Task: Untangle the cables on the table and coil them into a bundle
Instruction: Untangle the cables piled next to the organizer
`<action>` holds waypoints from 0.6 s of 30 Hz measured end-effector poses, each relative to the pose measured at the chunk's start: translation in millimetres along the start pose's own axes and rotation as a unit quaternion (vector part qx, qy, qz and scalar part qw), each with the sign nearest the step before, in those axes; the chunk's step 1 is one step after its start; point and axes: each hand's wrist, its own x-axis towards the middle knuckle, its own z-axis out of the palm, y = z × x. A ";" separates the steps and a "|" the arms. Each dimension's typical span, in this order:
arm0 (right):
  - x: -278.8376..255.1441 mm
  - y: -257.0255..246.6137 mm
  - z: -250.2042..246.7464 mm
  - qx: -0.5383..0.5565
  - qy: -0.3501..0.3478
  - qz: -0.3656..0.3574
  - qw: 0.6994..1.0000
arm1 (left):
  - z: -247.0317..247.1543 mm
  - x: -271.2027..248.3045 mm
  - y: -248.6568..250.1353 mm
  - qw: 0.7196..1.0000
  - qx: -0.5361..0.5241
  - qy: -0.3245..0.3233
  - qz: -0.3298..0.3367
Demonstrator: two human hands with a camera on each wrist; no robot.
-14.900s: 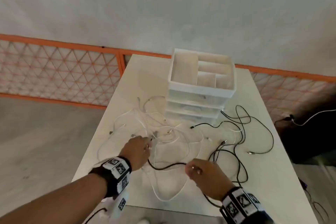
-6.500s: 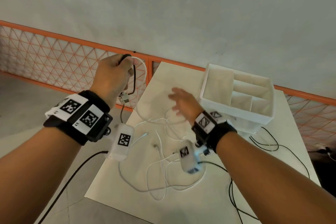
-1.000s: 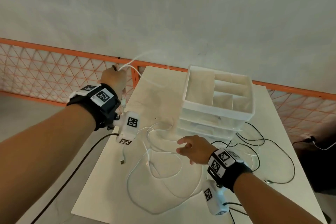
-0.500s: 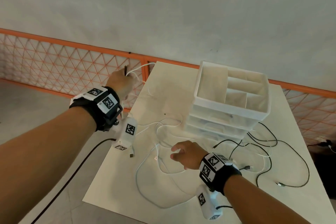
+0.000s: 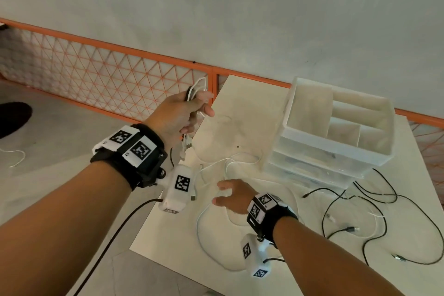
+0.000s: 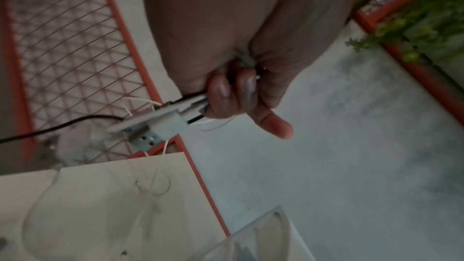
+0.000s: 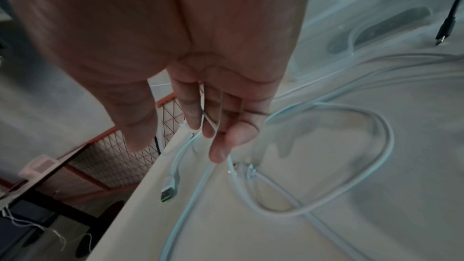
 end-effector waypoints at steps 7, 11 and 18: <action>-36.2 -32.2 -48.2 0.054 0.178 -0.133 0.973 | -12.4 4.5 4.9 0.993 -0.116 0.021 0.006; -67.5 -50.6 -102.4 0.030 0.239 -0.154 0.958 | -9.0 3.0 30.1 0.990 -0.126 0.004 0.069; -126.6 -90.4 -148.1 0.022 0.319 -0.277 0.906 | 41.4 -13.4 15.3 0.968 0.151 -0.174 0.096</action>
